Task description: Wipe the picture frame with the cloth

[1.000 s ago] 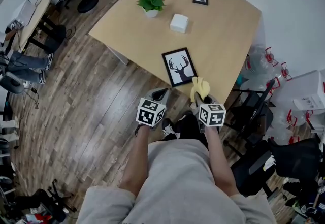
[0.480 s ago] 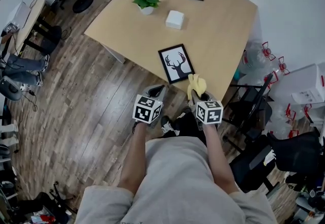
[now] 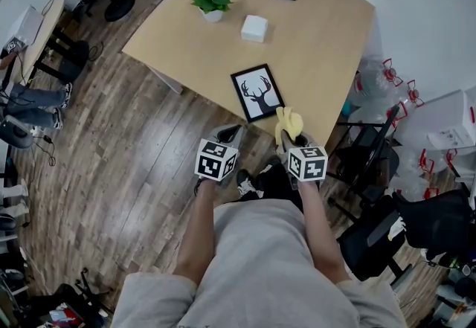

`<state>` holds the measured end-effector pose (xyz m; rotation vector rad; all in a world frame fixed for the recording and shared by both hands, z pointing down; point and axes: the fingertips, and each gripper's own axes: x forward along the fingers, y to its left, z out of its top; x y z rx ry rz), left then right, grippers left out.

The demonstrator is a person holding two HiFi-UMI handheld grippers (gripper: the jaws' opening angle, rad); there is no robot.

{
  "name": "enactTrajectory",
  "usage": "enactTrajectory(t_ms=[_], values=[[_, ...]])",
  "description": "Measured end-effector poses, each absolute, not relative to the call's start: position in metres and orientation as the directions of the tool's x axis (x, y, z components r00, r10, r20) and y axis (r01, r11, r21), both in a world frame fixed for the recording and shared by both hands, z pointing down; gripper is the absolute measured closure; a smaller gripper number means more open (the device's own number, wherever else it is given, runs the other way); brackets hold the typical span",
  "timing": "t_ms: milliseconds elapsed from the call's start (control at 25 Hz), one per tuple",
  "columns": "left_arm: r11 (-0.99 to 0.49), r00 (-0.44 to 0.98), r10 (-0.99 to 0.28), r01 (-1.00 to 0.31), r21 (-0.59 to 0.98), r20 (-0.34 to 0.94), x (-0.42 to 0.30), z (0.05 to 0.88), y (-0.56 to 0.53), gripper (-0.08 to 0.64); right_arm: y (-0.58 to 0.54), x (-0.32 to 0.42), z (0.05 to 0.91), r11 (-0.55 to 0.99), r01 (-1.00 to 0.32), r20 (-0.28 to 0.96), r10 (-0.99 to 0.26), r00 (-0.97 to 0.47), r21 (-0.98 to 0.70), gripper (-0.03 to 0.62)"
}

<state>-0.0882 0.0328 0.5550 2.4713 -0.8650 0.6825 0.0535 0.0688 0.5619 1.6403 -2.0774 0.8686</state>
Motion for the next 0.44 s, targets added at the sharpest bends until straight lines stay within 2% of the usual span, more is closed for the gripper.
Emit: enactTrajectory(t_ms=[440], values=[[-0.716, 0.68, -0.45, -0.662, 0.221, 0.579, -0.0878, 0.5532, 0.0309, 0.508, 0.0639, 0.0502, 0.557, 0.17, -0.962, 0.607, -0.748, -0.268, -0.216, 0.548]])
